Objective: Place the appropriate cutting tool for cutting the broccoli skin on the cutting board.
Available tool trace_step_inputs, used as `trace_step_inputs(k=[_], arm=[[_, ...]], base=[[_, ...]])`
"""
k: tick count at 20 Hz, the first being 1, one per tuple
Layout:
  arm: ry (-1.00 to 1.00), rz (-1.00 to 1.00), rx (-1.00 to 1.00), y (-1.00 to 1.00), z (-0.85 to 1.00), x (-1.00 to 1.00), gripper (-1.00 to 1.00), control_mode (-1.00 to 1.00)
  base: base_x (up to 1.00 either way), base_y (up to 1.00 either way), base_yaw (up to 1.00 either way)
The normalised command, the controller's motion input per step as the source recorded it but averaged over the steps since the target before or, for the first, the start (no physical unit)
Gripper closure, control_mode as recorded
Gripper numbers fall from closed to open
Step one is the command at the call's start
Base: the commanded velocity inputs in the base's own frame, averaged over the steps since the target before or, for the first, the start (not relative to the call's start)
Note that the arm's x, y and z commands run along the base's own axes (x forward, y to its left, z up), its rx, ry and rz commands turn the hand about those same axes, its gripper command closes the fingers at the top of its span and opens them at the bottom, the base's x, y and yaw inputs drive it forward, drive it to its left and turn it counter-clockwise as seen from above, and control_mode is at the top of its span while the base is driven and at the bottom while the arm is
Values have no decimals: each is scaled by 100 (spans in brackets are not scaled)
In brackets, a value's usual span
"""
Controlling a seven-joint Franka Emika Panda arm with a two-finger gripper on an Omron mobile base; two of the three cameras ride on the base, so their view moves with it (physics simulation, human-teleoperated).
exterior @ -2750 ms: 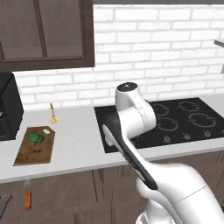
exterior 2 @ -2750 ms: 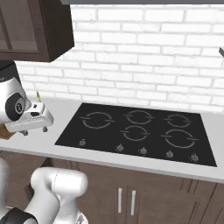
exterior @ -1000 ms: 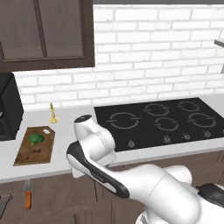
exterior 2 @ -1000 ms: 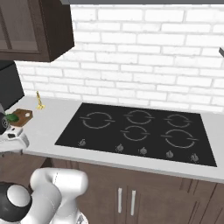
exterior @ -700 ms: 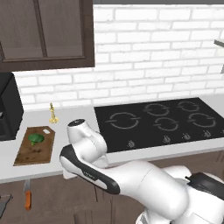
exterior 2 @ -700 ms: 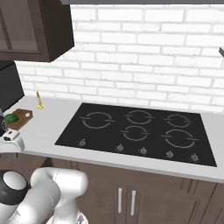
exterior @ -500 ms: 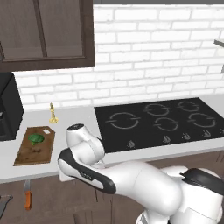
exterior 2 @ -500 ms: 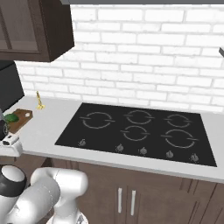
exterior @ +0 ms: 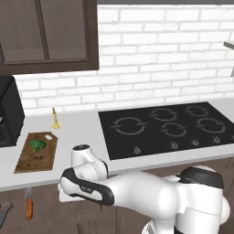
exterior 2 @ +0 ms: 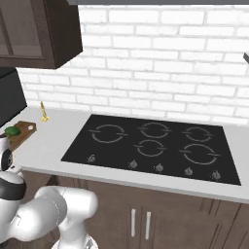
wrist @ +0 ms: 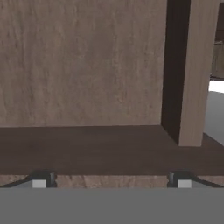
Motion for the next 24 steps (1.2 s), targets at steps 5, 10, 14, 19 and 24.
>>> trace_step_inputs(k=[5,10,14,19,24], arm=[[13,0,0,12,-44,-28,-100,-100],[10,0,0,20,-33,-41,-100,-100],[7,0,0,20,-11,-73,-100,-100],[8,0,0,18,-28,-90,-100,-100],[3,0,5,2,-36,-100,-100,-100]], base=[[0,0,0],[0,0,0],[0,0,0],[0,0,0],[0,0,0]])
